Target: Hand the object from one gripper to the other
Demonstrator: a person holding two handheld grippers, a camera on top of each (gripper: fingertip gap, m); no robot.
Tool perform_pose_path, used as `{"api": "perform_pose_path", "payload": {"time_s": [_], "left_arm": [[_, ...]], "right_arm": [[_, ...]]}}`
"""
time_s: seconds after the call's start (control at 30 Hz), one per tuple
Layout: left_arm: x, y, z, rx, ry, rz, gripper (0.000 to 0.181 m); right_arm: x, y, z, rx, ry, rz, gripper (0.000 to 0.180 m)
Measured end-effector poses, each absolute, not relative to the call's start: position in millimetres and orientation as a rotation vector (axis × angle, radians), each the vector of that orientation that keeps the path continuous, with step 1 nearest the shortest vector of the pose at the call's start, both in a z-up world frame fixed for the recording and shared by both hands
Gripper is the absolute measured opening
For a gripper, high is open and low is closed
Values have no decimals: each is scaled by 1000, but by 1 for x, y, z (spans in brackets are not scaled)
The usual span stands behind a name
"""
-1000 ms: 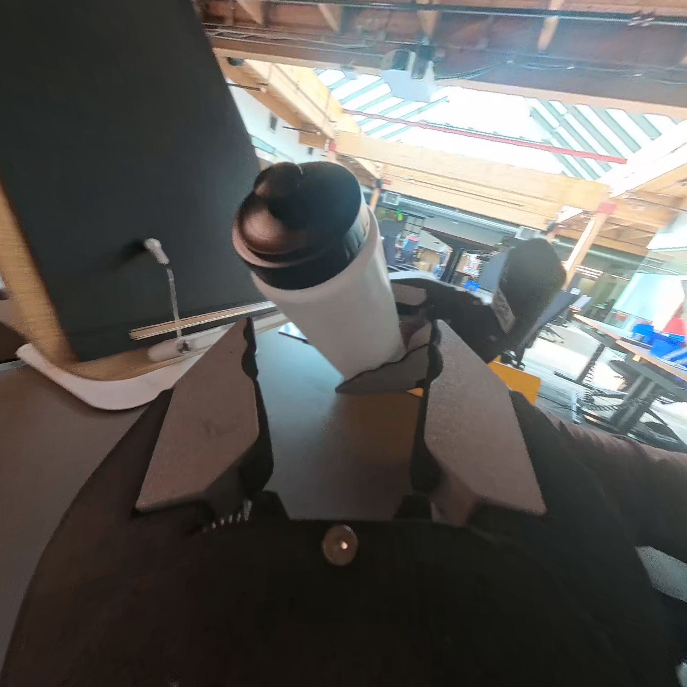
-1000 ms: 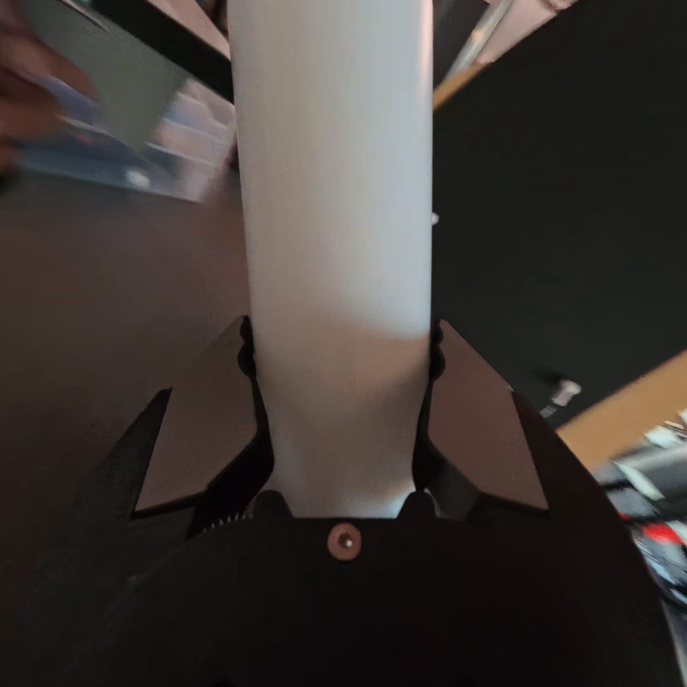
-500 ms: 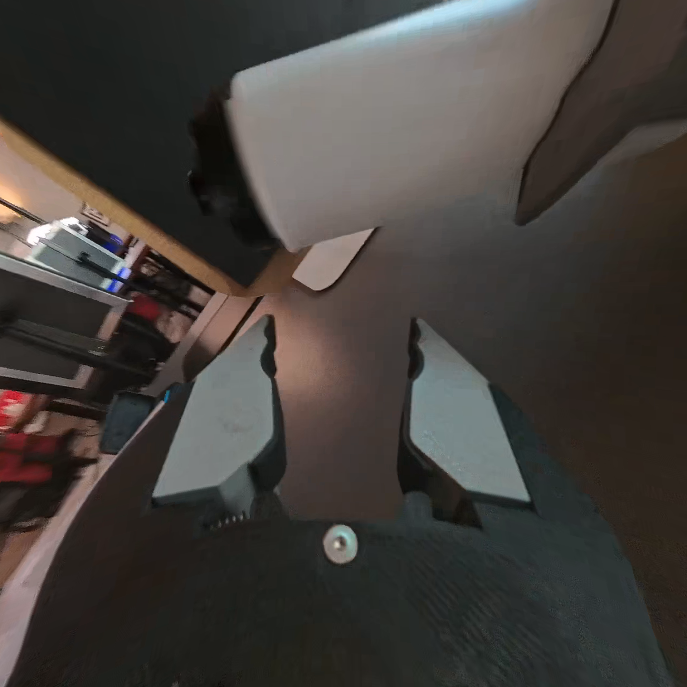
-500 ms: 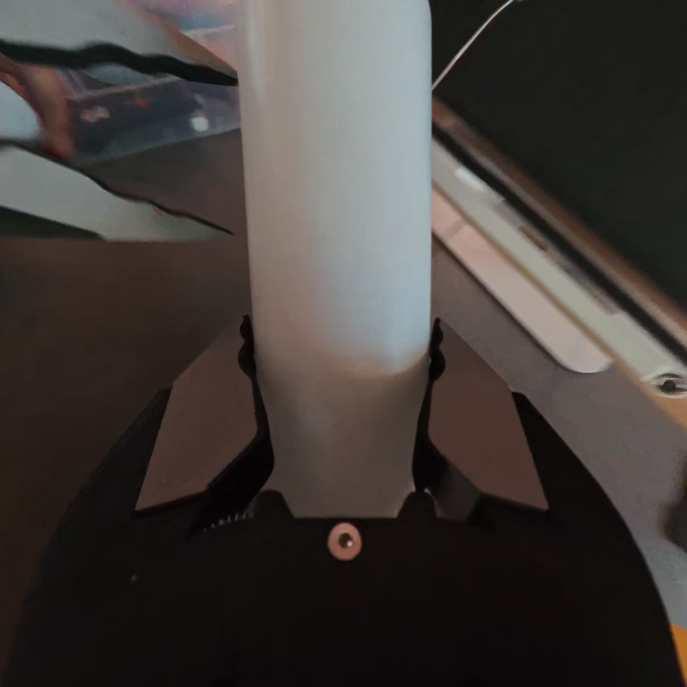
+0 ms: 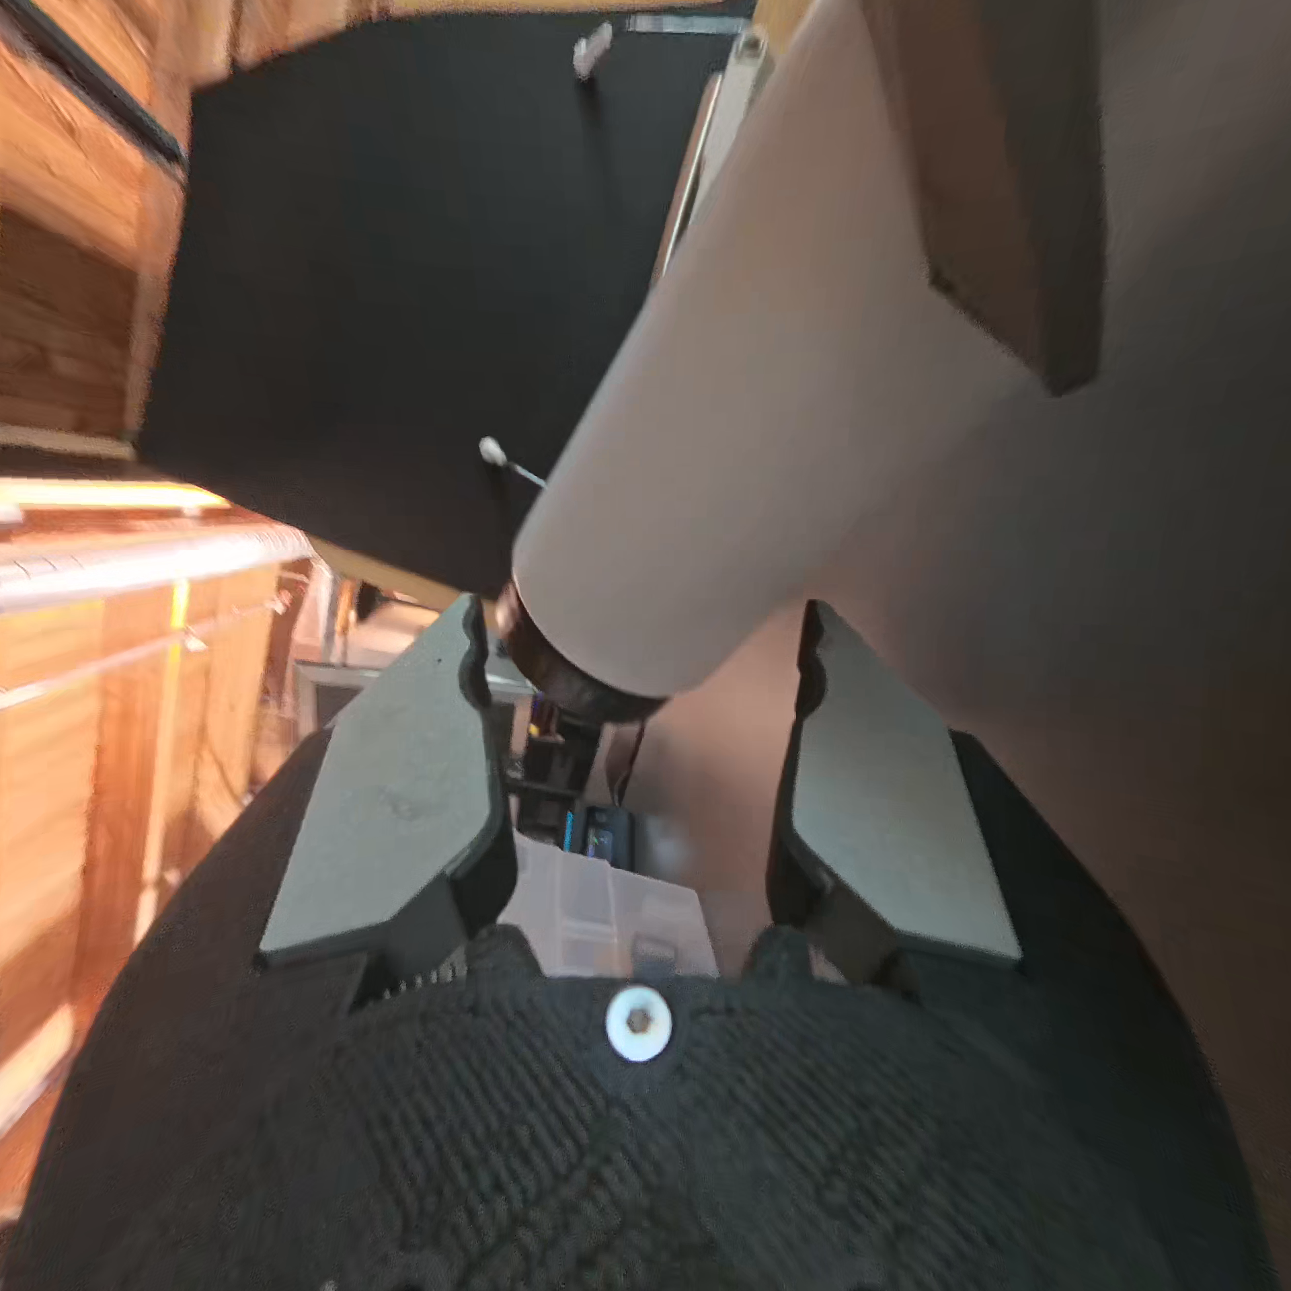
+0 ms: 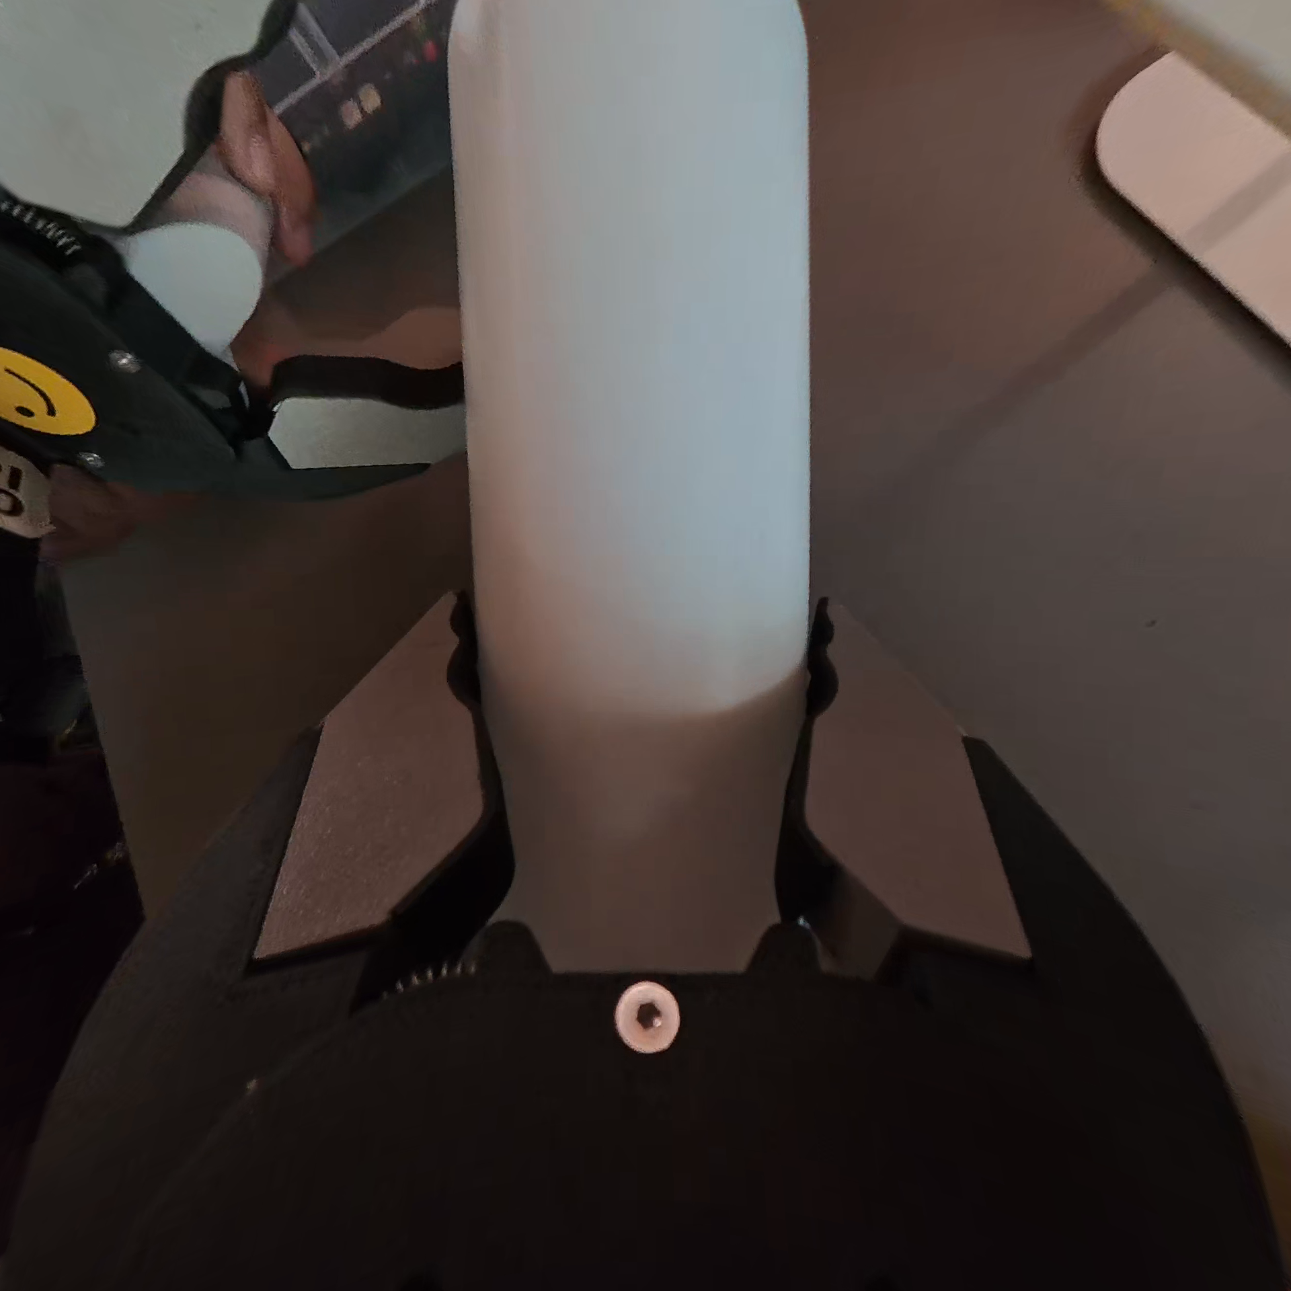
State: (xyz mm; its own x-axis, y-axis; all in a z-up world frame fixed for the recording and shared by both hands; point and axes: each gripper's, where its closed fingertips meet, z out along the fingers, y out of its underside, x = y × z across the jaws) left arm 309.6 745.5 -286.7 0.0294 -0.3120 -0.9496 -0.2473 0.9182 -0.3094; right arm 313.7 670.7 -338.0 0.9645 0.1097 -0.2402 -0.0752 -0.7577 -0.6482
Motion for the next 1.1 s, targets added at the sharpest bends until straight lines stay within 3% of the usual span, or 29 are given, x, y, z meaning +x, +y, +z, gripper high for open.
{"api": "perform_pose_path", "payload": {"time_s": [0.13, 0.23, 0.33, 0.57, 0.8, 0.93, 1.1], "left_arm": [[311, 721, -296, -261, 1584, 3, 88], [313, 711, -300, -190, 1599, 49, 101], [312, 709, -306, -162, 1630, 96, 90], [312, 711, -292, -357, 1635, -112, 87], [301, 718, -264, -731, 1558, -761, 87], [289, 709, -242, -931, 1509, -1281, 87], [283, 679, -245, -978, 1612, -1564, 87]], "right_arm": [[292, 668, -337, -2410, -104, 468, 93], [275, 664, -340, -2430, -175, 542, 93], [276, 666, -335, -2401, -164, 549, 91], [283, 672, -254, -1959, -141, 676, 87], [318, 641, -159, -1441, -140, 473, 101], [306, 643, -162, -1431, -224, 466, 105], [264, 670, -189, -1540, -340, 451, 119]]}}
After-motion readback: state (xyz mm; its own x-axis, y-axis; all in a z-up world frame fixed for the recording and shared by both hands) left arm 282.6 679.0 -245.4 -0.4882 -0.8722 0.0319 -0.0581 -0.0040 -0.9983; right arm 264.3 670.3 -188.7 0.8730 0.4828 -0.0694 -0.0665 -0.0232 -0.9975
